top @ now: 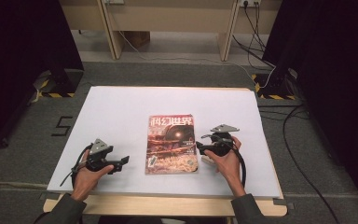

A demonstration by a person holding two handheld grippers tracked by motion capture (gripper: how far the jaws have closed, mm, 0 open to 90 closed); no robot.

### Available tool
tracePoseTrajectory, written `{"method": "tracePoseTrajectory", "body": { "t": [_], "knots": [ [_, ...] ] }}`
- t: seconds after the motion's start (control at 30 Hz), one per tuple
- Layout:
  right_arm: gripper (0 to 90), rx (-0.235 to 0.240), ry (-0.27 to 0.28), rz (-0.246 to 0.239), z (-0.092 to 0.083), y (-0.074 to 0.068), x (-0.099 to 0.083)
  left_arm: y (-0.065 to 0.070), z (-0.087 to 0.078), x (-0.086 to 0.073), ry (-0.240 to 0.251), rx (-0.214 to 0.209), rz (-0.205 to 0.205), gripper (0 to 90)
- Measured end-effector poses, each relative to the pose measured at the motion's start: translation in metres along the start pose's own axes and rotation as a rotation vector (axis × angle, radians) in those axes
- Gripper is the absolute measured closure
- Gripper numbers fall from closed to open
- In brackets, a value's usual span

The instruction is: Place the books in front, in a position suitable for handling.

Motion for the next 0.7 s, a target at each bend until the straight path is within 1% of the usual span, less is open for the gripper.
{"method": "tracePoseTrajectory", "body": {
  "t": [0.03,0.07,0.13,0.2,0.23,0.27,0.43,0.53,0.6,0.63,0.67,0.7],
  "knots": [
    [16.9,-0.003,-0.001,0.008,-0.002,0.002,-0.002,-0.004,0.0,-0.001,-0.001,0.005,-0.005,15.3],
    [18.0,-0.006,0.002,0.011,-0.006,0.006,-0.005,-0.011,-0.002,-0.002,0.0,0.021,-0.008,15.3],
    [19.1,-0.006,0.003,0.016,-0.009,0.008,-0.007,-0.014,-0.003,-0.003,0.0,0.028,-0.008,15.4],
    [20.8,-0.016,0.004,0.012,-0.014,0.012,-0.01,-0.018,-0.004,-0.004,-0.002,0.044,-0.003,15.9],
    [21.0,-0.021,0.0,0.017,-0.016,0.014,-0.013,-0.019,-0.004,-0.005,-0.005,0.047,-0.003,16.3],
    [21.0,-0.029,-0.003,0.015,-0.018,0.017,-0.016,-0.019,-0.004,-0.005,-0.006,0.047,-0.005,16.4],
    [21.0,-0.046,-0.019,0.041,-0.021,0.026,-0.028,-0.016,-0.002,-0.007,-0.024,0.048,0.015,16.6],
    [19.7,-0.063,-0.029,0.063,-0.023,0.028,-0.034,-0.016,-0.002,-0.007,-0.029,0.045,0.015,16.6],
    [18.8,-0.065,-0.039,0.067,-0.022,0.029,-0.038,-0.016,-0.002,-0.008,-0.033,0.047,0.012,16.6],
    [17.9,-0.067,-0.046,0.076,-0.021,0.029,-0.04,-0.016,-0.001,-0.008,-0.034,0.048,0.011,16.7],
    [15.8,-0.076,-0.065,0.094,-0.019,0.029,-0.045,-0.016,-0.001,-0.008,-0.036,0.047,0.009,16.6],
    [15.8,-0.076,-0.065,0.094,-0.019,0.029,-0.045,-0.016,-0.001,-0.008,-0.039,0.046,0.01,16.6]
  ]
}}
Point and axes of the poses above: each handheld gripper's, and its own axes: z roughly forward along the jaws, x roughly out of its top, y roughly to its right, the point moved 10 cm from there along z, roughly forward along the jaws, and after that the axes turned 6 degrees about -y, right-handed, at the moved point
